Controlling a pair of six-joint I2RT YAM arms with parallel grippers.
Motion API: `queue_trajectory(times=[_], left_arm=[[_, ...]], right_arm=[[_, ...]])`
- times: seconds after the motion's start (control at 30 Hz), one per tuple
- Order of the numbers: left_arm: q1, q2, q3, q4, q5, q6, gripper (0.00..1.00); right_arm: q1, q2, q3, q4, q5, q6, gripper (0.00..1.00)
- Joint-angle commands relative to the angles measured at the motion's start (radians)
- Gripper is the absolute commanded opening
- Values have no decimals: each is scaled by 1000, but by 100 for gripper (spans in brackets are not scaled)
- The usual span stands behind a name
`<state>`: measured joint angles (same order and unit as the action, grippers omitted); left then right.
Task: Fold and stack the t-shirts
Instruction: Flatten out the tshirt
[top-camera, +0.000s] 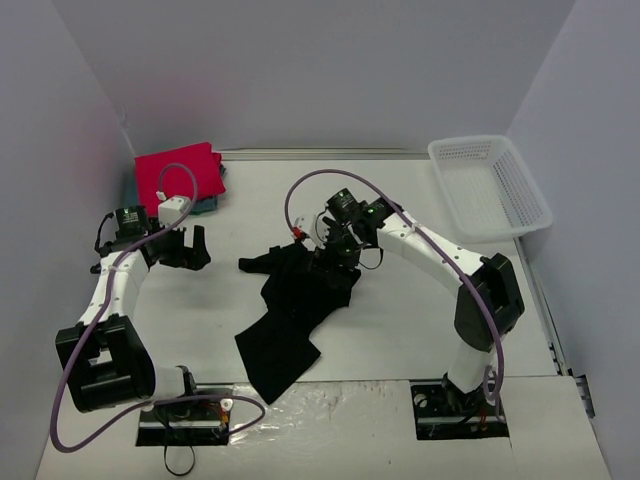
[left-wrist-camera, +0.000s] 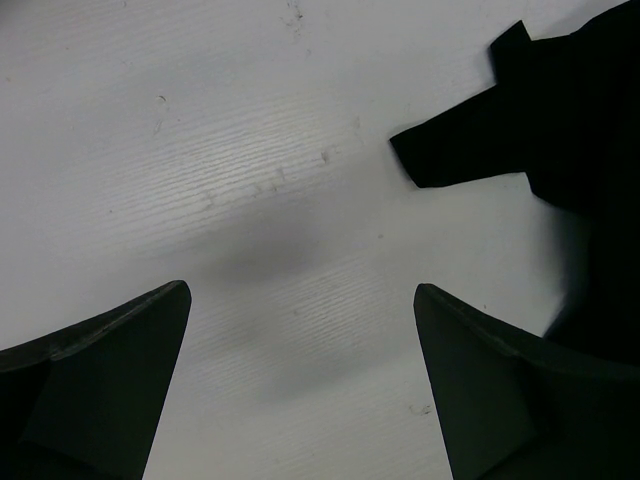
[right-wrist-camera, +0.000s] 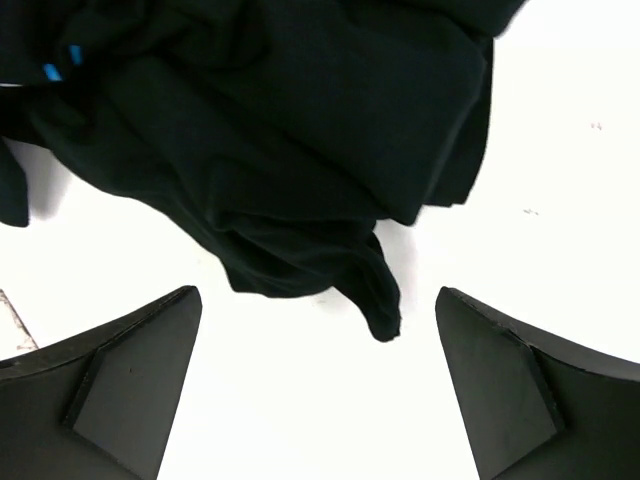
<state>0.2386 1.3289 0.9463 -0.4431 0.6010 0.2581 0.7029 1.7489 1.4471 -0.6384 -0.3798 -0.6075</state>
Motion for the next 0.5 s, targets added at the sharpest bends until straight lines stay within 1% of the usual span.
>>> queue_trajectory(times=[0.0,0.17,0.27,0.3,0.47], left_arm=[[-1,0,52,-14,11,20,94],[-2,6,52,-14,22,21,95],[-5,10,54,-14,25,23,94],[-5,12,54,-14,23,23,94],[-7,23,58,-20,29,21,94]], right_arm=[[-5,-8,-16,-37,7,-15,100],[-29,17,-48,-41,4,2,99],[-29,46,-47,-78,-27,9,96],[-31,63,-42,-87,-36,9,92],[-33,93,-65,-110,-64,6,87]])
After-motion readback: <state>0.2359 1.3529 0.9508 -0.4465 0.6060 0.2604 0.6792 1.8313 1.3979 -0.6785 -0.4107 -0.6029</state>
